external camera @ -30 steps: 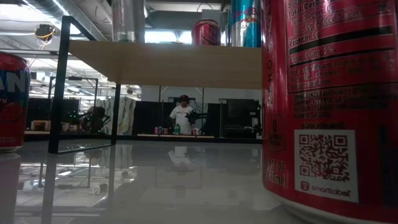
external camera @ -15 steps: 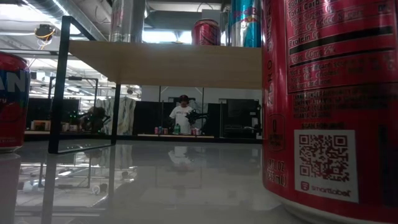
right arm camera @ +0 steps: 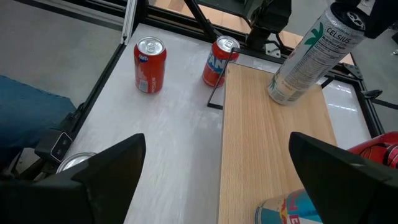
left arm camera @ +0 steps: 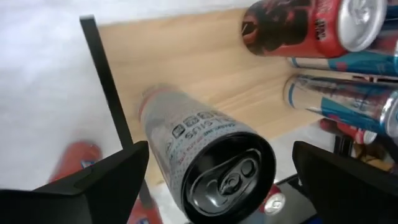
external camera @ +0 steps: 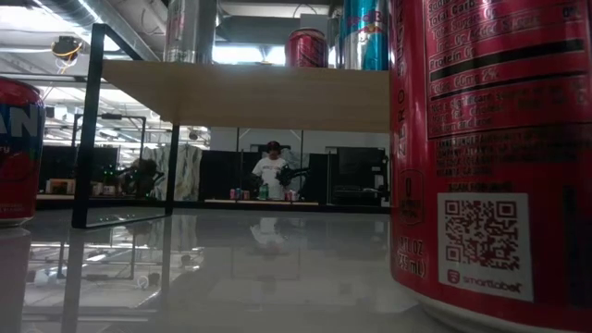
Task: Place canned beverage on shelf
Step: Put the white-pink soda can on the shelf aligned with the other white-pink soda cans
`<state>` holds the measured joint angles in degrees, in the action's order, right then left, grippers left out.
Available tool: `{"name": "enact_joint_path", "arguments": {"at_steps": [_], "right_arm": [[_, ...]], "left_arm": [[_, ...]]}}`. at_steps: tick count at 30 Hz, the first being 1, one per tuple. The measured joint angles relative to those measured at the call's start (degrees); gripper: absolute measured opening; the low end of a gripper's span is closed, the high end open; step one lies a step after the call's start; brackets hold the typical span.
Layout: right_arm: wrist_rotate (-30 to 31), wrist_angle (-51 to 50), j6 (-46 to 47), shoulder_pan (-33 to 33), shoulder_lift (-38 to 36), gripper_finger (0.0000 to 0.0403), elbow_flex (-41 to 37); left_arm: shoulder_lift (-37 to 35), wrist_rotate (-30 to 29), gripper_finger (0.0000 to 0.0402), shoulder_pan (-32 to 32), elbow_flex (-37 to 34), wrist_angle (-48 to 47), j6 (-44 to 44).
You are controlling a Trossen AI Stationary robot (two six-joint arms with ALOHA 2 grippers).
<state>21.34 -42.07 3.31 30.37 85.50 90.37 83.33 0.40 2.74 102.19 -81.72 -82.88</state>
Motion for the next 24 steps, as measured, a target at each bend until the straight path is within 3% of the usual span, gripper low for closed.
{"name": "enact_joint_path", "arguments": {"at_steps": [9,19,24], "right_arm": [[0.0,0.0,0.0,0.0,0.0,0.0386,0.0],[0.0,0.0,0.0,0.0,0.0,0.0386,0.0],[0.0,0.0,0.0,0.0,0.0,0.0386,0.0]], "left_arm": [[-4.0,-4.3,0.039,0.0,0.0,0.6,15.9],[-9.0,-4.4,0.039,-0.3,0.0,4.0,43.8],[-11.0,-2.4,0.039,-0.9,0.0,5.5,51.4]]}}
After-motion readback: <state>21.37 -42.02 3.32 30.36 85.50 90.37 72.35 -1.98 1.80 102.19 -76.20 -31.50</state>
